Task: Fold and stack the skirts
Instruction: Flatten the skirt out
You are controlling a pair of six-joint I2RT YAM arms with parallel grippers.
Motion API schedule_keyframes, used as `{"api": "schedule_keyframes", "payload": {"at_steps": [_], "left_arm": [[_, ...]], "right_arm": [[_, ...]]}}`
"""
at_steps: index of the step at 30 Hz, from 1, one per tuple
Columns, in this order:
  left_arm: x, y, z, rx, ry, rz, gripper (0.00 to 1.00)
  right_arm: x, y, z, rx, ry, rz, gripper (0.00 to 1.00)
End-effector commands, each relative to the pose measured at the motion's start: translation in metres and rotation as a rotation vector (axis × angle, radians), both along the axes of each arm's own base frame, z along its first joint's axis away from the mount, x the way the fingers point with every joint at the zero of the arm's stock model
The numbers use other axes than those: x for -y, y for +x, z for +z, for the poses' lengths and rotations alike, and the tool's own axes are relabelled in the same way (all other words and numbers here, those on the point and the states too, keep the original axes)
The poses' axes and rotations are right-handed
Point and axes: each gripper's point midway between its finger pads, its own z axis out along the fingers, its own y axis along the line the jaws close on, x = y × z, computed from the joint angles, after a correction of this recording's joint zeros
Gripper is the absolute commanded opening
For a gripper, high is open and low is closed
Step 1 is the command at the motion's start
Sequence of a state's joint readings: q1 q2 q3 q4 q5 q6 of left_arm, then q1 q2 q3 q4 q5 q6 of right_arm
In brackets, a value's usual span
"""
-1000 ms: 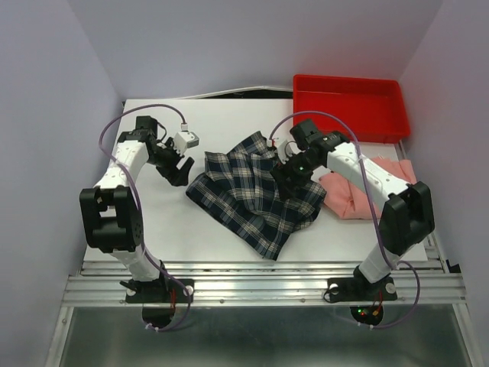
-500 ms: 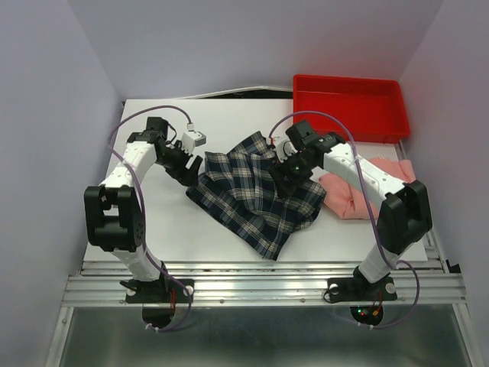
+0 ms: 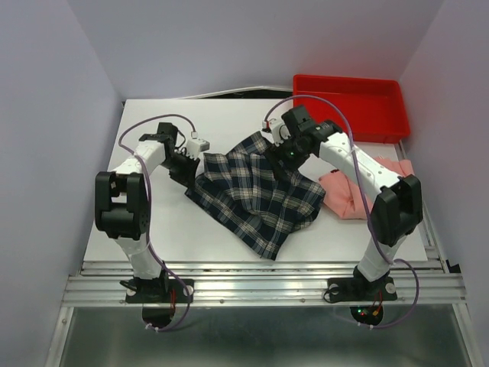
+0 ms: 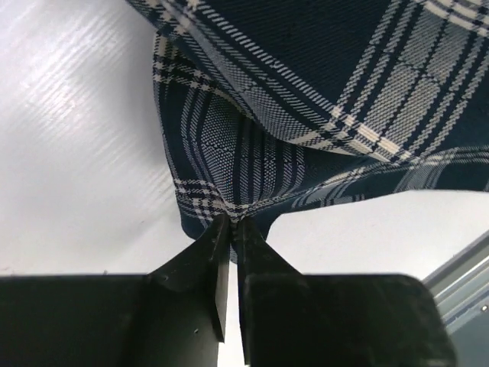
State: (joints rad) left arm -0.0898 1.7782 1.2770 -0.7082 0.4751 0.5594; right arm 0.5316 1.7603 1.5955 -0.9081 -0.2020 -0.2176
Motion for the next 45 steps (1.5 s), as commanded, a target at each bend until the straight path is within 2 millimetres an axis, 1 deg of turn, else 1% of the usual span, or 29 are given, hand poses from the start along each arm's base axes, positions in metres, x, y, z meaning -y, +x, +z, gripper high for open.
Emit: {"api": "schedule_keyframes", "payload": {"at_steps": [1,4,5,8,11,12,14,16,18,19,21,23,26,28,30,31,32,33,34,35,37,38,39,40,41,42,43,44,45], "left_arm": [[0.027,-0.016,0.042,-0.016,-0.178,-0.063,0.0],[0.052,-0.036,0.09,-0.05,-0.368,-0.143,0.0],[0.068,-0.044,0.119,-0.065,-0.501,-0.17,0.0],[0.09,-0.053,0.163,-0.086,-0.715,-0.183,0.0],[0.104,-0.058,0.198,-0.149,-0.91,-0.154,0.0],[0.107,-0.053,0.201,-0.139,-0.959,-0.161,0.0],[0.114,-0.055,0.215,-0.16,-1.034,-0.19,0.0],[0.122,-0.061,0.217,-0.164,-1.057,-0.242,0.0],[0.13,-0.06,0.215,-0.266,-1.151,-0.224,0.0],[0.131,-0.055,0.21,-0.311,-1.172,-0.201,0.0],[0.132,-0.048,0.21,-0.276,-1.159,-0.22,0.0],[0.131,-0.039,0.205,-0.324,-1.167,-0.184,0.0],[0.129,-0.024,0.204,-0.301,-1.11,-0.176,0.0],[0.124,-0.021,0.209,-0.274,-1.112,-0.174,0.0],[0.121,-0.028,0.216,-0.22,-1.03,-0.171,0.0],[0.113,-0.034,0.222,-0.127,-0.942,-0.168,0.0],[0.109,-0.031,0.22,-0.063,-0.864,-0.14,0.0],[0.105,-0.021,0.21,-0.094,-0.827,0.015,0.0],[0.081,-0.02,0.226,-0.002,-0.823,0.13,0.0],[0.064,-0.013,0.209,-0.058,-0.867,0.315,0.0],[0.031,-0.016,0.207,-0.032,-0.893,0.458,0.0],[0.026,-0.021,0.193,-0.065,-0.903,0.504,0.0],[0.02,-0.021,0.187,-0.034,-0.909,0.508,0.0],[0.016,-0.021,0.187,-0.066,-0.945,0.576,0.0],[0.0,-0.021,0.192,-0.026,-0.986,0.641,0.0],[-0.009,-0.018,0.179,0.025,-1.028,0.678,0.0],[-0.016,-0.019,0.184,-0.045,-1.105,0.79,0.0],[-0.029,-0.016,0.179,-0.041,-1.147,0.858,0.0],[-0.035,-0.017,0.164,-0.032,-1.178,0.897,0.0]], "right_arm": [[-0.018,0.029,0.037,0.129,0.063,-0.002,0.78],[-0.029,0.044,0.065,0.195,0.13,-0.026,0.78],[-0.036,0.052,0.081,0.241,0.178,-0.042,0.78],[-0.05,0.06,0.107,0.29,0.275,-0.052,0.78],[-0.072,0.04,0.128,0.202,0.419,-0.009,0.78],[-0.077,0.032,0.136,0.154,0.476,-0.032,0.79],[-0.092,0.019,0.147,0.107,0.567,-0.012,0.82],[-0.104,0.008,0.156,0.106,0.615,0.008,0.84],[-0.124,-0.002,0.148,0.125,0.609,0.025,0.85],[-0.142,-0.015,0.138,0.111,0.583,0.05,0.83],[-0.147,-0.014,0.122,0.164,0.509,0.014,0.81],[-0.149,-0.013,0.119,0.212,0.496,-0.002,0.8],[-0.155,-0.019,0.104,0.21,0.458,0.035,0.8],[-0.163,-0.028,0.098,0.208,0.444,0.086,0.8],[-0.164,-0.026,0.089,0.214,0.417,0.08,0.81],[-0.162,-0.021,0.088,0.23,0.404,0.06,0.83],[-0.159,-0.015,0.09,0.259,0.387,0.043,0.83],[-0.153,-0.008,0.092,0.296,0.36,0.015,0.84],[-0.146,-0.003,0.1,0.317,0.355,-0.008,0.84],[-0.134,0.003,0.102,0.331,0.332,-0.043,0.84],[-0.114,-0.002,0.098,0.319,0.28,-0.07,0.83],[-0.095,-0.003,0.075,0.301,0.215,-0.09,0.83],[-0.083,-0.005,0.065,0.296,0.182,-0.098,0.83],[-0.07,-0.009,0.054,0.286,0.151,-0.11,0.83],[-0.044,-0.013,0.033,0.277,0.077,-0.118,0.84],[-0.03,-0.015,0.024,0.276,0.039,-0.115,0.84],[-0.018,-0.017,0.016,0.263,0.015,-0.113,0.84],[-0.005,-0.022,0.008,0.218,0.006,-0.098,0.84],[0.002,-0.032,-0.007,0.191,-0.034,-0.054,0.84]]}}
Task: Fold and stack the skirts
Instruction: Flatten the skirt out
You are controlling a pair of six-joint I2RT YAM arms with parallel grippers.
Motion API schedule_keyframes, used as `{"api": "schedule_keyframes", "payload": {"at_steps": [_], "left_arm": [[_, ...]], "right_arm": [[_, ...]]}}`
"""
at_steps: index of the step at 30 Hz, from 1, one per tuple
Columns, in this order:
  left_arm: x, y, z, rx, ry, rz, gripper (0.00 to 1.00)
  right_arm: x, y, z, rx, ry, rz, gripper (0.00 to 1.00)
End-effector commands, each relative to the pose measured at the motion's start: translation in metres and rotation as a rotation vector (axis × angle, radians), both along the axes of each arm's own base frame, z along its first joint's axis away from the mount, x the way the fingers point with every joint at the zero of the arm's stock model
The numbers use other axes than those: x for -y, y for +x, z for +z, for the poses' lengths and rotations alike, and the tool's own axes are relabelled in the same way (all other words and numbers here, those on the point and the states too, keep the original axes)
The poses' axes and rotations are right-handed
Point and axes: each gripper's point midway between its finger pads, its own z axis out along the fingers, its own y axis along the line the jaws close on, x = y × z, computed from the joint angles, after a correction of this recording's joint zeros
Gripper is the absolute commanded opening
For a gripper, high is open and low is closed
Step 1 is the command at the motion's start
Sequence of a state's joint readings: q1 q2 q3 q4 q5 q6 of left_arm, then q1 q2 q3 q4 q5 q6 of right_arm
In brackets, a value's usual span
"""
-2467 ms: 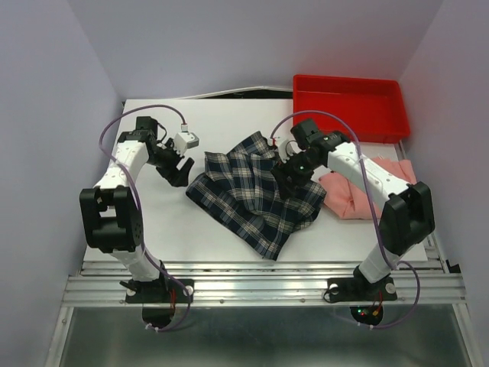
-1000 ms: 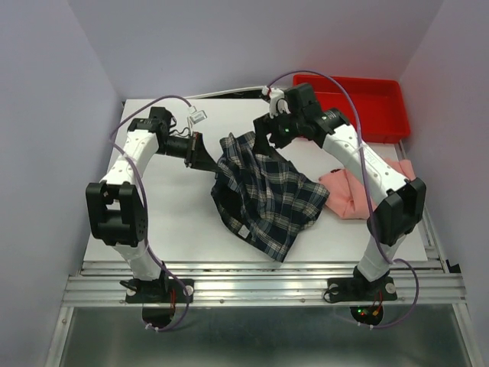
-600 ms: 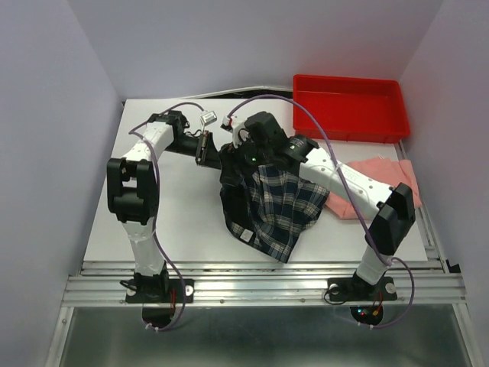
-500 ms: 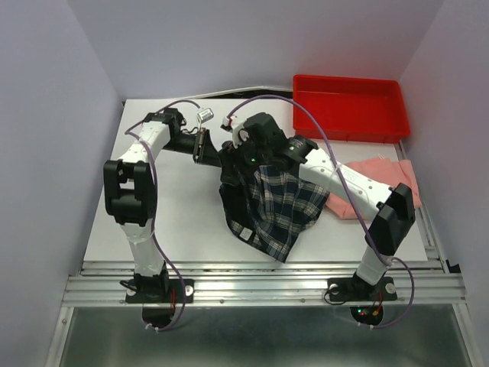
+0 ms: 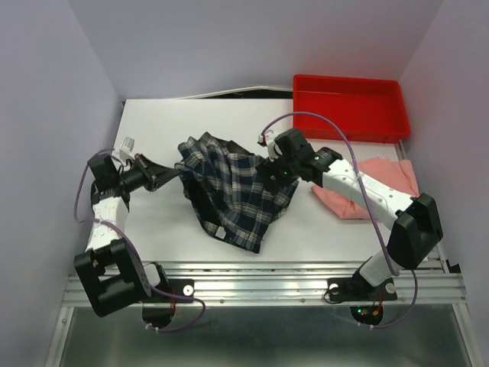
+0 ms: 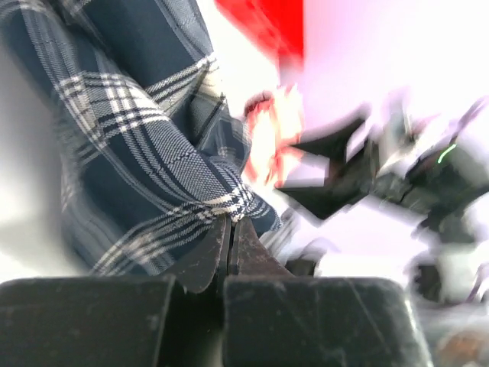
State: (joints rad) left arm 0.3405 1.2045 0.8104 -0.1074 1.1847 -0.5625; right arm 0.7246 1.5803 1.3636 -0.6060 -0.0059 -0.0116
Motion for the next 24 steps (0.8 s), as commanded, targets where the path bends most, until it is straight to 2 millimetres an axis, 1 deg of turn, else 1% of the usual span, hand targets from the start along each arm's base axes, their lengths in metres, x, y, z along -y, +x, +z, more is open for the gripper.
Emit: {"api": "schedule_keyframes", "payload": {"at_steps": [1,2,3,4,6,8,10,12,13,14,15,16,17,18,19,20,21,22,23,24], "left_arm": [[-0.03,0.018,-0.003,-0.053,-0.233,0.239,0.0],[-0.038,0.019,-0.021,-0.109,-0.276,0.314,0.0],[-0.04,0.02,-0.03,-0.138,-0.288,0.34,0.0],[-0.044,0.022,-0.039,-0.155,-0.28,0.367,0.0],[-0.046,0.023,-0.047,-0.165,-0.262,0.39,0.0],[-0.058,0.029,-0.05,-0.165,-0.189,0.455,0.0],[-0.067,0.03,-0.06,-0.182,-0.098,0.498,0.0],[-0.073,0.029,-0.066,-0.195,-0.024,0.506,0.0],[-0.075,0.03,-0.07,-0.204,0.013,0.503,0.0],[-0.083,0.03,-0.076,-0.226,0.072,0.524,0.0],[-0.081,0.023,-0.083,-0.279,0.096,0.509,0.0],[-0.087,0.026,-0.08,-0.254,0.16,0.501,0.0],[-0.086,0.023,-0.079,-0.264,0.17,0.489,0.0],[-0.085,0.02,-0.078,-0.278,0.171,0.48,0.02],[-0.083,0.018,-0.078,-0.269,0.188,0.458,0.06],[-0.081,0.015,-0.077,-0.269,0.187,0.442,0.09],[-0.079,0.013,-0.075,-0.27,0.187,0.425,0.13],[-0.077,0.012,-0.073,-0.262,0.192,0.411,0.18],[-0.076,0.01,-0.069,-0.23,0.216,0.378,0.35],[-0.073,0.005,-0.069,-0.234,0.232,0.352,0.43]], "right_arm": [[0.057,-0.008,-0.031,-0.033,-0.167,0.037,0.84],[0.052,-0.02,-0.043,-0.091,-0.162,0.102,0.84],[0.051,-0.022,-0.047,-0.112,-0.168,0.119,0.83],[0.048,-0.019,-0.049,-0.111,-0.166,0.124,0.82],[0.039,-0.016,-0.051,-0.119,-0.151,0.156,0.81],[0.033,-0.011,-0.064,-0.16,-0.164,0.163,0.77],[0.019,-0.012,-0.075,-0.21,-0.129,0.197,0.76],[0.003,-0.013,-0.08,-0.267,-0.072,0.207,0.74],[0.0,-0.008,-0.091,-0.297,-0.066,0.199,0.7],[-0.009,0.005,-0.086,-0.267,-0.048,0.195,0.68],[-0.007,0.018,-0.087,-0.258,-0.048,0.167,0.66],[-0.004,0.028,-0.106,-0.294,-0.069,0.138,0.56],[0.0,0.042,-0.112,-0.296,-0.069,0.111,0.52],[0.013,0.072,-0.107,-0.262,-0.059,0.062,0.47],[0.02,0.088,-0.124,-0.271,-0.075,0.042,0.4],[0.035,0.108,-0.127,-0.248,-0.092,0.002,0.37],[0.034,0.134,-0.111,-0.178,-0.086,-0.009,0.33],[0.037,0.148,-0.108,-0.153,-0.091,-0.026,0.31],[0.034,0.156,-0.105,-0.137,-0.091,-0.026,0.32],[0.034,0.163,-0.094,-0.117,-0.07,-0.02,0.33]]}}
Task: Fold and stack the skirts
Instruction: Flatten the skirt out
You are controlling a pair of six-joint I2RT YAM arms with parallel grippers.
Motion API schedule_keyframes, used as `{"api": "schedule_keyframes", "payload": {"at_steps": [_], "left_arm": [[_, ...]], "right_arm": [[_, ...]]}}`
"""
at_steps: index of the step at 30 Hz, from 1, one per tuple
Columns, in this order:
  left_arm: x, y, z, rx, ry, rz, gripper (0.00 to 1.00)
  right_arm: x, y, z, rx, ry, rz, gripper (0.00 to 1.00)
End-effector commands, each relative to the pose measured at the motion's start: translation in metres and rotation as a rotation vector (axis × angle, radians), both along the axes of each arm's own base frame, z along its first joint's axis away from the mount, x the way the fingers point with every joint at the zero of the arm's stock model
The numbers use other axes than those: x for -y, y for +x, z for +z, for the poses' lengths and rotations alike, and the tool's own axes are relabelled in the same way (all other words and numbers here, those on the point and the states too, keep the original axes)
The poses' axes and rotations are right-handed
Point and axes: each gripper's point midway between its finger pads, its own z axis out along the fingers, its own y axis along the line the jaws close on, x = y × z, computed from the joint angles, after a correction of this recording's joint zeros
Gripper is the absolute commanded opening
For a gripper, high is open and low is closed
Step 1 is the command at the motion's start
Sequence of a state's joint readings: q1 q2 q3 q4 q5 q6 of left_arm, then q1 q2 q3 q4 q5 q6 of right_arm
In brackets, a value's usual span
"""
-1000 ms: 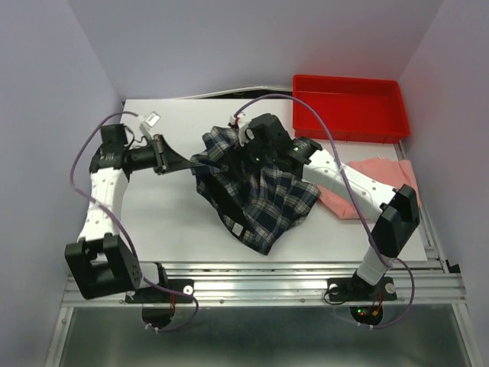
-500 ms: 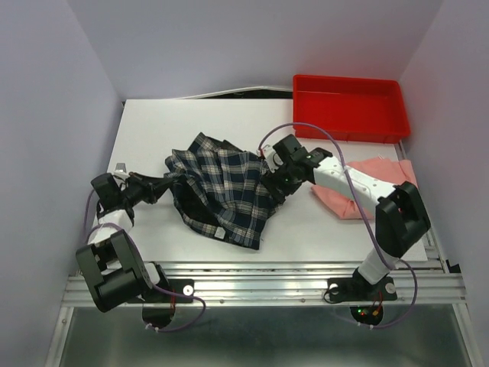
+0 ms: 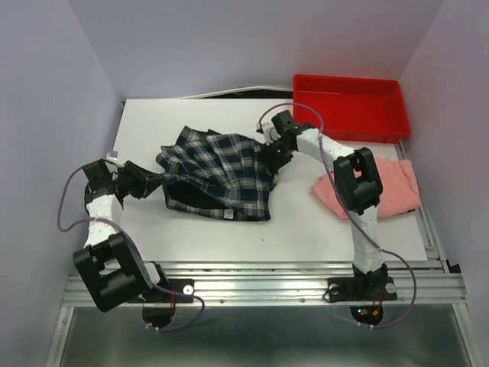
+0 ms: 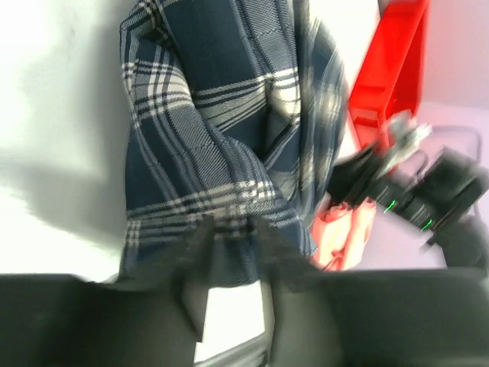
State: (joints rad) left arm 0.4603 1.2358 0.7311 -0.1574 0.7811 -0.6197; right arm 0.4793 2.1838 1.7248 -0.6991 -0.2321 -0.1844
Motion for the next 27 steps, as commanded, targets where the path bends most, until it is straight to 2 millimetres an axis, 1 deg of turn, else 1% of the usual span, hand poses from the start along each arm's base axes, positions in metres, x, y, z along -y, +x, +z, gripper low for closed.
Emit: {"api": "schedule_keyframes", "payload": {"at_steps": [1,2,3,4,5,6,7,8,9,10,11,12,13,14,15,16,17,18,19,20,21,22,24,25,27], "left_arm": [[0.0,-0.01,0.022,0.083,0.175,-0.167,0.57],[-0.001,-0.009,0.03,0.074,0.175,-0.167,0.65],[-0.007,-0.011,0.045,0.122,0.292,-0.25,0.71],[-0.011,-0.01,0.048,0.139,0.356,-0.298,0.78],[-0.016,-0.01,0.052,0.154,0.428,-0.352,0.81],[-0.023,-0.017,0.049,0.157,0.541,-0.459,0.86],[-0.034,-0.007,0.063,0.19,0.622,-0.51,0.91],[-0.034,-0.021,0.06,0.208,0.702,-0.685,0.91],[-0.035,-0.021,0.065,0.227,0.726,-0.746,0.91],[-0.042,-0.013,0.072,0.233,0.753,-0.772,0.91],[-0.044,-0.013,0.072,0.226,0.757,-0.802,0.91],[-0.039,-0.024,0.069,0.201,0.722,-0.855,0.91],[-0.042,-0.018,0.069,0.232,0.763,-0.9,0.91],[-0.045,-0.019,0.065,0.216,0.797,-0.926,0.91],[-0.043,-0.021,0.059,0.225,0.81,-0.963,0.91],[-0.042,-0.023,0.059,0.258,0.863,-1.005,0.91],[-0.043,-0.025,0.056,0.249,0.897,-1.026,0.91],[-0.038,-0.023,0.048,0.255,0.923,-1.049,0.91],[-0.037,-0.024,0.046,0.252,0.948,-1.057,0.91],[-0.039,-0.026,0.045,0.246,0.995,-1.071,0.91],[-0.038,-0.025,0.043,0.248,1.013,-1.083,0.91],[-0.033,-0.029,0.038,0.252,1.014,-1.115,0.91],[-0.031,-0.033,0.035,0.254,1.057,-1.172,0.91],[-0.029,-0.034,0.031,0.245,1.084,-1.2,0.92],[-0.028,-0.036,0.028,0.241,1.116,-1.239,0.92]], "right_arm": [[0.006,0.065,0.064,0.218,0.04,-0.009,0.42],[0.004,0.062,0.074,0.218,0.057,0.004,0.5],[-0.001,0.056,0.095,0.242,0.097,0.058,0.57],[0.001,0.042,0.099,0.215,0.099,0.094,0.69],[0.001,0.034,0.107,0.223,0.112,0.122,0.74],[0.002,0.026,0.115,0.237,0.123,0.158,0.78],[0.008,0.019,0.142,0.327,0.116,0.227,0.83],[0.015,0.009,0.132,0.335,0.094,0.266,0.84],[0.02,0.005,0.138,0.381,0.078,0.304,0.86],[0.027,0.003,0.161,0.505,0.042,0.404,0.86],[0.028,0.005,0.168,0.588,0.021,0.474,0.86],[0.033,-0.008,0.151,0.593,-0.003,0.559,0.86],[0.035,-0.008,0.154,0.691,-0.056,0.698,0.86],[0.033,-0.004,0.179,0.847,-0.08,0.755,0.86],[0.035,-0.015,0.157,0.894,-0.127,0.911,0.86],[0.032,-0.018,0.155,0.945,-0.141,0.98,0.84],[0.029,-0.019,0.158,1.005,-0.153,1.039,0.83],[0.022,-0.026,0.15,1.042,-0.141,1.144,0.83],[0.017,-0.029,0.15,1.067,-0.122,1.194,0.82],[0.012,-0.032,0.142,1.071,-0.103,1.25,0.82],[0.004,-0.038,0.139,1.088,-0.064,1.311,0.81],[-0.004,-0.043,0.135,1.115,-0.073,1.4,0.81],[-0.009,-0.049,0.121,1.12,-0.064,1.473,0.81],[-0.014,-0.057,0.109,1.152,-0.057,1.542,0.81],[-0.022,-0.068,0.1,1.174,-0.025,1.602,0.8]]}}
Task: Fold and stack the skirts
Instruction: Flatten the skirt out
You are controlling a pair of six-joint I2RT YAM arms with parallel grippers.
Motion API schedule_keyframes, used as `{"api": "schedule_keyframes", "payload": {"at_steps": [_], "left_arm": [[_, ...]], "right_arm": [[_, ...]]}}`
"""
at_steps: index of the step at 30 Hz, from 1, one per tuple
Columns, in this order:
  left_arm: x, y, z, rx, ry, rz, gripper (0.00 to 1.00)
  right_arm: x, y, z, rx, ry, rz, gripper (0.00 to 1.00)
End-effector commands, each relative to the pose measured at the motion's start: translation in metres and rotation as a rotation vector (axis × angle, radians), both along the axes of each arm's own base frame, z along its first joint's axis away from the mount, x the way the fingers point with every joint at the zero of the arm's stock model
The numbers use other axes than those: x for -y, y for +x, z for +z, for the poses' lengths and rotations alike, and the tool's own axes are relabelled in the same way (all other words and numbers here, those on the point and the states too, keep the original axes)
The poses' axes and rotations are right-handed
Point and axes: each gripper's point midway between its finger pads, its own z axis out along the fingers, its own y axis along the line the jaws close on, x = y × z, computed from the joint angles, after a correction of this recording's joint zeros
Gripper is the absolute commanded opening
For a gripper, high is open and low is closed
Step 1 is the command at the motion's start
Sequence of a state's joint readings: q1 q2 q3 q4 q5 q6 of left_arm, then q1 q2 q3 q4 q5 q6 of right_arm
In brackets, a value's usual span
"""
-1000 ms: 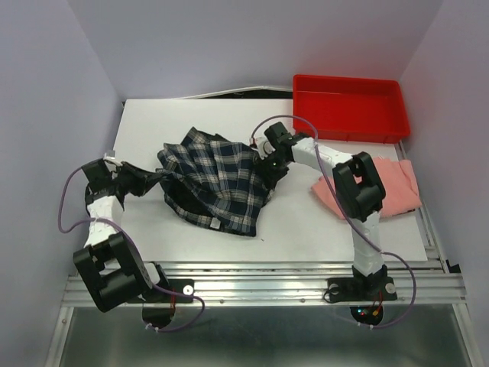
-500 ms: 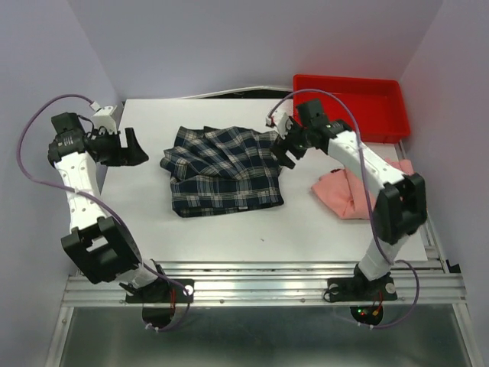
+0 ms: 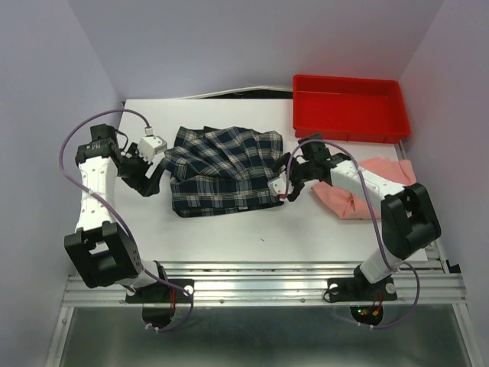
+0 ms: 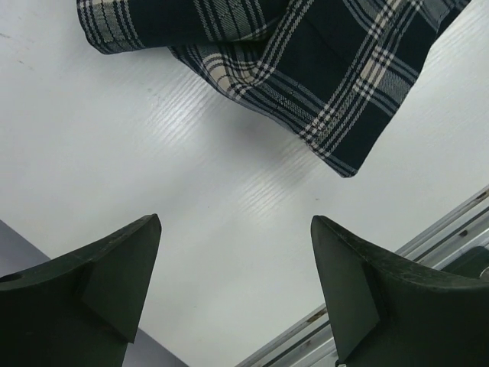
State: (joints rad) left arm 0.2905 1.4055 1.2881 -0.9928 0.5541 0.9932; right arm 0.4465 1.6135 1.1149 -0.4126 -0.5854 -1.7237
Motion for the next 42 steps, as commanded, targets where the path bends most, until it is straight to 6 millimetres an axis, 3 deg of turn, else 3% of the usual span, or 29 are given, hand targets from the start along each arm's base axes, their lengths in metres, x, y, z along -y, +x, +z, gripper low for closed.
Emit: {"api": "schedule_keyframes", "payload": {"at_steps": [1,10,12,15,19,23,25,30,33,36,39,41,42], "left_arm": [[-0.001,-0.008,0.0,0.04,0.138,-0.106,0.92],[0.001,-0.005,-0.003,0.032,0.103,-0.016,0.92],[0.004,-0.004,-0.002,0.022,0.076,0.002,0.92],[0.006,-0.003,0.001,0.023,0.057,0.017,0.92],[0.009,-0.009,-0.002,0.023,0.051,0.008,0.92],[0.004,-0.019,-0.006,0.025,0.109,-0.057,0.93],[0.003,-0.029,-0.013,0.033,0.151,-0.159,0.94],[0.011,-0.039,-0.005,0.199,0.233,-0.376,0.96],[0.019,-0.048,-0.009,0.287,0.284,-0.588,0.96],[0.024,-0.045,-0.011,0.389,0.357,-0.765,0.95],[0.031,-0.048,-0.024,0.424,0.383,-0.93,0.94],[0.034,-0.049,-0.039,0.43,0.394,-0.995,0.93],[0.034,-0.047,-0.043,0.441,0.407,-1.015,0.93]], "right_arm": [[-0.041,-0.025,0.003,0.191,0.047,0.333,0.8],[-0.066,-0.058,-0.03,0.17,-0.003,0.518,0.79],[-0.069,-0.056,-0.042,0.163,-0.025,0.529,0.77],[-0.073,-0.045,-0.045,0.164,-0.044,0.516,0.74],[-0.074,-0.037,-0.018,0.169,-0.039,0.476,0.73],[-0.063,-0.045,0.012,0.142,-0.049,0.422,0.72],[-0.056,-0.046,0.023,0.108,-0.058,0.364,0.72],[-0.04,-0.045,0.038,-0.037,-0.036,0.148,0.72],[-0.025,-0.051,0.032,-0.177,-0.03,-0.044,0.72],[-0.011,-0.06,0.026,-0.218,-0.043,-0.123,0.72],[0.004,-0.076,0.008,-0.263,-0.069,-0.174,0.73],[0.014,-0.075,0.008,-0.243,-0.057,-0.23,0.74],[0.02,-0.079,-0.002,-0.257,-0.072,-0.246,0.74]]}}
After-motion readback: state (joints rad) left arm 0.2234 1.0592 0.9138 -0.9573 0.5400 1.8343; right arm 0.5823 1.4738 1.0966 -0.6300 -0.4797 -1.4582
